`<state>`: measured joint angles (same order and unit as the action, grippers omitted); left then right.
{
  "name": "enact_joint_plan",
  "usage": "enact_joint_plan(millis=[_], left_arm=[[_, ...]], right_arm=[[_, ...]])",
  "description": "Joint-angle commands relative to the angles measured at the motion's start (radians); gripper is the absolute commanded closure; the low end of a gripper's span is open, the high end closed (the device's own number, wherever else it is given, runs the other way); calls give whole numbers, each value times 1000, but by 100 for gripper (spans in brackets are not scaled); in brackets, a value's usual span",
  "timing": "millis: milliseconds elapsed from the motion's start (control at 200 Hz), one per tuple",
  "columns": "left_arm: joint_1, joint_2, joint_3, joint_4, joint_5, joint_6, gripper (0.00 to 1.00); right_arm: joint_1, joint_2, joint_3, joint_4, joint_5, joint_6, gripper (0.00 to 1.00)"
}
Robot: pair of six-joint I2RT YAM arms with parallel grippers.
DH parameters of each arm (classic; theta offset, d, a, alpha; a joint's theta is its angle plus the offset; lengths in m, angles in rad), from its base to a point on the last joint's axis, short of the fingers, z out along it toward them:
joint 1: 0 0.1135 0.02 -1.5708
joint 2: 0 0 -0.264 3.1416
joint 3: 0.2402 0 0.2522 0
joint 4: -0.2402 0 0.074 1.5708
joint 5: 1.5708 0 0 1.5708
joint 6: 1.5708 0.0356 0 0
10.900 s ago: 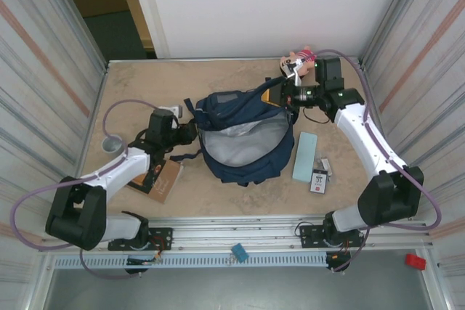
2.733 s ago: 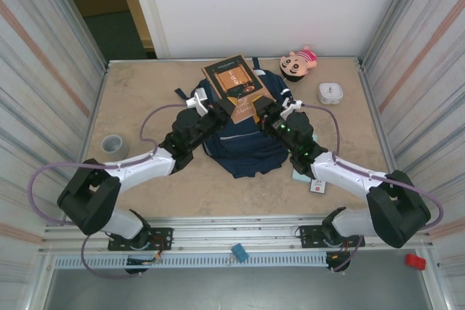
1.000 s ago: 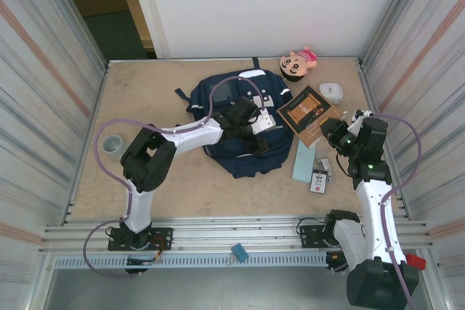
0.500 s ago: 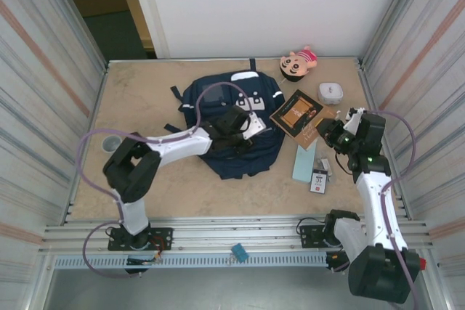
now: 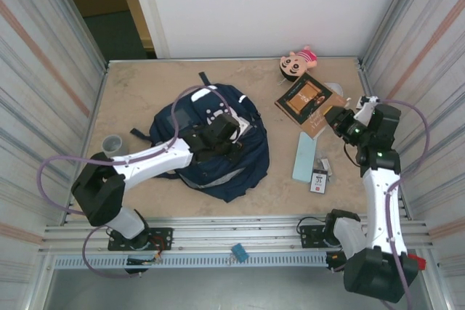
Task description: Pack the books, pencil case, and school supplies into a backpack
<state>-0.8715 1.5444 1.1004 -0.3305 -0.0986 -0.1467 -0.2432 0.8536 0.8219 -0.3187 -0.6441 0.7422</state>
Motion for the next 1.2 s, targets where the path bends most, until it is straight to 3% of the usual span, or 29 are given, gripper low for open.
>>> enact_joint_plan(millis=[0,170,346,536,686,907,1198], left_arm=[[25,-67,114,-31,-35,-18,100],[84,-69,210,-47,46,-4,100],[153,-72,300,-61,141,9,100],[204,-76,342,-65,210,11,100],[237,-77,349,-49,293,-17,100],[282,-72,365,-46,363,-16,100],[324,-64,380,-28,452,-22,100]], right_arm=[[-8,-58,96,-96,-22,-53,100],[-8,-149,83,-246,14,-69,100],[8,-184,63,-356,-93,-66,100],[111,-232,10,-367,-93,4,100],[278,-260,-114,-117,-75,213,100],[539,-192,-292,296,150,499,100],[805,27,-349,642,452,594,100]])
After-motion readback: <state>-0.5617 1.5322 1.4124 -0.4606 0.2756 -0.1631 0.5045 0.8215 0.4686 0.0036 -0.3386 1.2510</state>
